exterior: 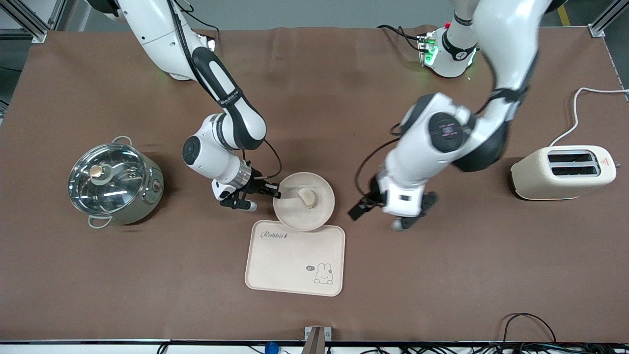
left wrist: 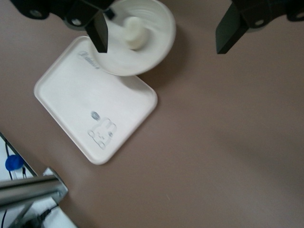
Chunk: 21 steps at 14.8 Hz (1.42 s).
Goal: Place bun in plate and plate on tray
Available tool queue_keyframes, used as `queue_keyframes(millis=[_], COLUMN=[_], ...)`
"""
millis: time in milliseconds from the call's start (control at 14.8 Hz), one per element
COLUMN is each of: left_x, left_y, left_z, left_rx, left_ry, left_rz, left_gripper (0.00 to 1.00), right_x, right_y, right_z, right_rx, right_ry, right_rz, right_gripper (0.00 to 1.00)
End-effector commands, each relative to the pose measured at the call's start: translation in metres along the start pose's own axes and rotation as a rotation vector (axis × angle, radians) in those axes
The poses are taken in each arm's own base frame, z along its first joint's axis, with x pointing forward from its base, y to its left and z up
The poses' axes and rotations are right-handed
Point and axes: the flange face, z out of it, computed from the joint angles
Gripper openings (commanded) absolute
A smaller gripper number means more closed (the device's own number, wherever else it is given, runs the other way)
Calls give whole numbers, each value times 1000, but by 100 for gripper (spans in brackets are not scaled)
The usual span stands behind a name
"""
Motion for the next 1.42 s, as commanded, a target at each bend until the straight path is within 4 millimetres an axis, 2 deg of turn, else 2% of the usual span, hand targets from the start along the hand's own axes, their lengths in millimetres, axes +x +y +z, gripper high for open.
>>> queue_keyframes(millis=[0,135,271,474,541,677,880,947,1353], left_x=[33,53,67,59,56,41,26,20,17], left_y=[-48,-81,-122,-163,-174,-189,-221,-226,-227], left_z=[-57,-109,-165,-229,-243,-265,-276,-276,-274], left_rx=[106,200,268,326,345,340,294,299,296], left_ry=[45,107,108,77,61,47,8,-4,-20], left_rz=[180,326,414,545,584,623,606,631,637], left_gripper=[100,100,100,100,100,100,100,100,100], right_x=[31,62,92,131,144,149,158,159,149], right_y=[-25,-27,-16,9,21,28,38,41,30], right_z=[-25,-13,3,17,15,17,18,20,32], right_rx=[82,101,108,108,97,90,89,88,27], right_ry=[32,53,63,54,60,51,61,62,53], right_rz=[31,65,86,122,126,131,146,148,73], right_gripper=[0,0,0,0,0,0,0,0,0])
